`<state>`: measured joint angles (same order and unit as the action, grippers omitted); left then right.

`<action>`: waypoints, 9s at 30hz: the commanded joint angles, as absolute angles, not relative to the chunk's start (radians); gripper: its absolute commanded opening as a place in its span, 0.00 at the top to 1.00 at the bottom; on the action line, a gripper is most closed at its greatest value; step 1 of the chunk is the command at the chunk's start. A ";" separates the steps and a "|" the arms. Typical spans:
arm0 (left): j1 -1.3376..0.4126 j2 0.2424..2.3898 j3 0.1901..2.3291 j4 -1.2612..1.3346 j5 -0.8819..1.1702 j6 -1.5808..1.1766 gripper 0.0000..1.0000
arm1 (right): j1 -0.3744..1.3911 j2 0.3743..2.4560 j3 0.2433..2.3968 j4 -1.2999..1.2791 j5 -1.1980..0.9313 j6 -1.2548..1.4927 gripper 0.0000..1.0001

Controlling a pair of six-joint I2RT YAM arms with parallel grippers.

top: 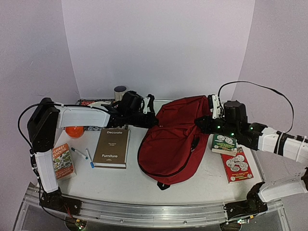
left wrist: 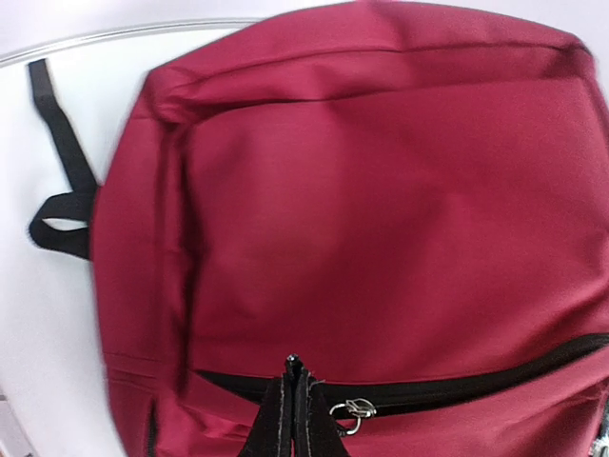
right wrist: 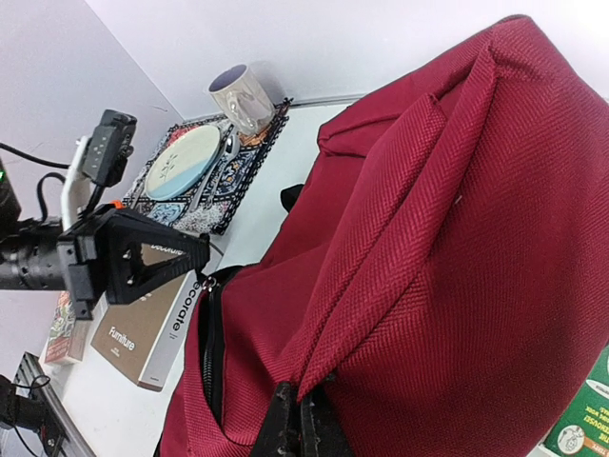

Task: Pack the student bag
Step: Unzip the lower front pocket of the student bag, then set down the student bag at the center of the board, then grab the lower front pocket of the student bag, then pick up the pen at the center of the board.

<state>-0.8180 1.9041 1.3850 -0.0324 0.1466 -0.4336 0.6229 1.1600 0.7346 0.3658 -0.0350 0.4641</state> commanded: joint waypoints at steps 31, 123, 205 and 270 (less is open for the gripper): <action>-0.761 1.863 1.242 -0.020 -0.005 -0.352 0.96 | 0.623 1.352 0.838 0.205 -0.023 0.389 0.90; -0.889 1.782 1.149 -0.017 -0.153 -0.422 0.19 | 0.872 1.882 1.439 -0.263 0.473 -0.070 0.09; -0.615 1.350 0.820 -0.440 -0.380 -0.717 0.07 | 0.946 1.750 1.245 0.096 0.590 -0.027 1.00; -0.385 1.842 1.033 -0.547 -0.066 -0.467 0.67 | 0.946 1.746 1.202 0.099 0.560 -0.042 1.00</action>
